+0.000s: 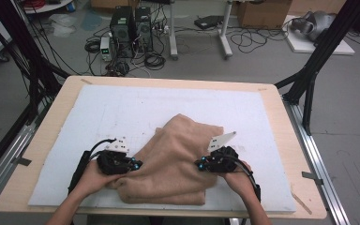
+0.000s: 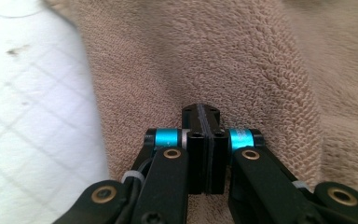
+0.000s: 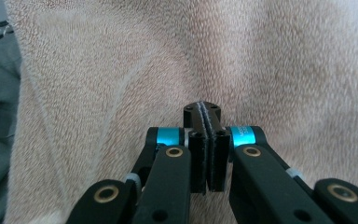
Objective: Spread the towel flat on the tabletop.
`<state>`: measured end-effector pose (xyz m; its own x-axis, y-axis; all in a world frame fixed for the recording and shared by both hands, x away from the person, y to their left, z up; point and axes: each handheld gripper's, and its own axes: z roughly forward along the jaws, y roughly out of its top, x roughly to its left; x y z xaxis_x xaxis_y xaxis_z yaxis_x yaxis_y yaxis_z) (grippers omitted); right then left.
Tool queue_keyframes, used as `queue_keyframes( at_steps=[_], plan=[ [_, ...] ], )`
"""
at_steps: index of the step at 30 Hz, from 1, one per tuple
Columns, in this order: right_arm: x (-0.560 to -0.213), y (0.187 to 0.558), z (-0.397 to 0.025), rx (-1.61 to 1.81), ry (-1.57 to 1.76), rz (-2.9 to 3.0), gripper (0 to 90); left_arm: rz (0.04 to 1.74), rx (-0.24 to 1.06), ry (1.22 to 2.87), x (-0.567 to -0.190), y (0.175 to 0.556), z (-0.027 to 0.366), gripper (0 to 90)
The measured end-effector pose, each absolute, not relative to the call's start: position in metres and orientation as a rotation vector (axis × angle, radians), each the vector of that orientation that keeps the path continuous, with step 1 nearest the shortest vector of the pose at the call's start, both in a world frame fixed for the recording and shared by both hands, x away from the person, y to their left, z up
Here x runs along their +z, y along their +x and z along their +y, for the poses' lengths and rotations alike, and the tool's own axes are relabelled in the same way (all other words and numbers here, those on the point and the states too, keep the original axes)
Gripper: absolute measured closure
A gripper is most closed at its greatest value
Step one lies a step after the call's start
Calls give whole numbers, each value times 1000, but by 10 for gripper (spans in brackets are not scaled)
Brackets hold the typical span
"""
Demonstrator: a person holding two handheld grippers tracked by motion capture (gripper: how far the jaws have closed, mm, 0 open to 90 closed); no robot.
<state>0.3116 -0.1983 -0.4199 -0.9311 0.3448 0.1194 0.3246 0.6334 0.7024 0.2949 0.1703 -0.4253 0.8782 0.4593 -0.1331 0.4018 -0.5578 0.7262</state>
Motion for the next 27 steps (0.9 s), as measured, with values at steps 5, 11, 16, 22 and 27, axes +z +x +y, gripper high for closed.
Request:
queue_keyframes(
  at_steps=[5, 11, 16, 22, 27],
  plan=[
    [-413, 308, -205, 1210, 589, 2768, 839, 587, 76, 2208, -420, 293, 169, 877],
    [-409, 320, -224, 1268, 732, 2677, 662, 663, 143, 2104, -398, 310, 182, 733],
    [-422, 321, -233, 1180, 802, 2662, 615, 746, 217, 2085, -397, 331, 190, 745],
    [-438, 320, -229, 1118, 819, 2691, 615, 780, 137, 2218, -424, 346, 171, 604],
    [-438, 320, -228, 1126, 791, 2694, 758, 760, 89, 2261, -433, 347, 162, 753]
  ],
)
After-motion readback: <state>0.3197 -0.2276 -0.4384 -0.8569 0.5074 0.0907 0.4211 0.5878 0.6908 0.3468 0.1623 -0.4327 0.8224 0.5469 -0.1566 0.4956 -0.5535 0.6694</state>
